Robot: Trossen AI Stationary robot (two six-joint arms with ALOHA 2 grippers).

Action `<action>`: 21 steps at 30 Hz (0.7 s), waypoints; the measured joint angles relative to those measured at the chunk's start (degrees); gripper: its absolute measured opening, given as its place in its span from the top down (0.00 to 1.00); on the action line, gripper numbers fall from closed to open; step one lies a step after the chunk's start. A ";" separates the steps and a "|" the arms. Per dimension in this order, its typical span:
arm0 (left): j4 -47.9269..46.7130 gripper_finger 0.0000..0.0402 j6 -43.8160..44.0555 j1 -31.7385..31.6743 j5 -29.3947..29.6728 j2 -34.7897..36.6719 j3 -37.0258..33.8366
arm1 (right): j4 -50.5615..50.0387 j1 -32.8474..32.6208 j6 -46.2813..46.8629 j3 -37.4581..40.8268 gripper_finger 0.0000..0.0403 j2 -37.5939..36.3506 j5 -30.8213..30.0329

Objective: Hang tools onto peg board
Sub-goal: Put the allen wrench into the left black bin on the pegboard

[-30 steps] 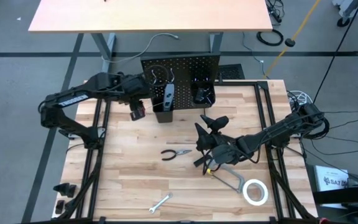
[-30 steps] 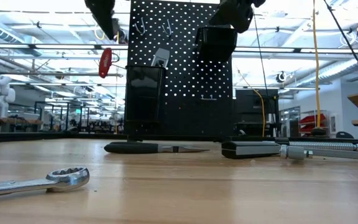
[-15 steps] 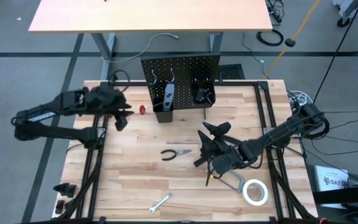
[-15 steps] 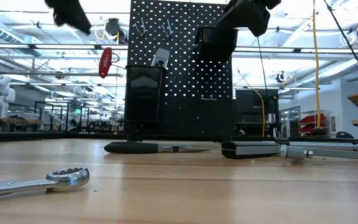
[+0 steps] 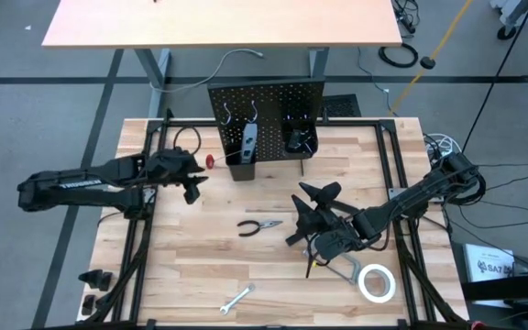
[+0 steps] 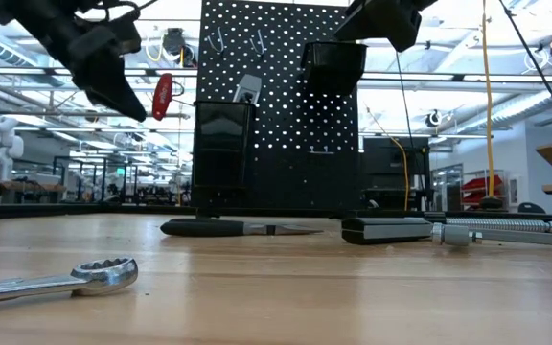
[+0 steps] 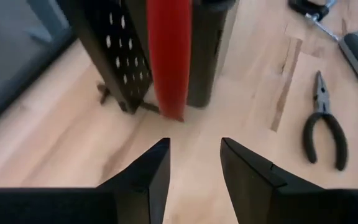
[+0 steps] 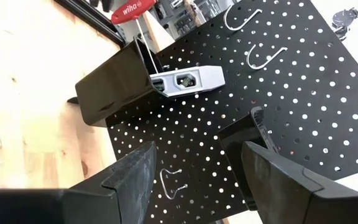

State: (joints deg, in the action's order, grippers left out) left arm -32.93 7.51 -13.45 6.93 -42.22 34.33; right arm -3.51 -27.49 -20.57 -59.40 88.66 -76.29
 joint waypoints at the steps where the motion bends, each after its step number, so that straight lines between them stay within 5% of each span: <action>1: 0.52 0.64 -0.81 0.00 0.90 0.12 -0.07 | -0.02 0.00 0.02 0.00 0.43 0.00 0.02; 6: 0.81 0.64 -2.87 -0.02 8.35 0.34 -0.14 | -0.03 0.00 0.11 0.00 0.43 0.00 0.13; 21: 9.46 0.64 -5.16 0.00 4.36 0.27 -0.16 | -0.07 0.19 1.06 0.00 0.43 0.00 0.15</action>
State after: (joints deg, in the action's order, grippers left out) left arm -23.46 2.35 -13.45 11.30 -41.95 34.17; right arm -3.58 -27.30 -19.52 -59.40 88.66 -76.14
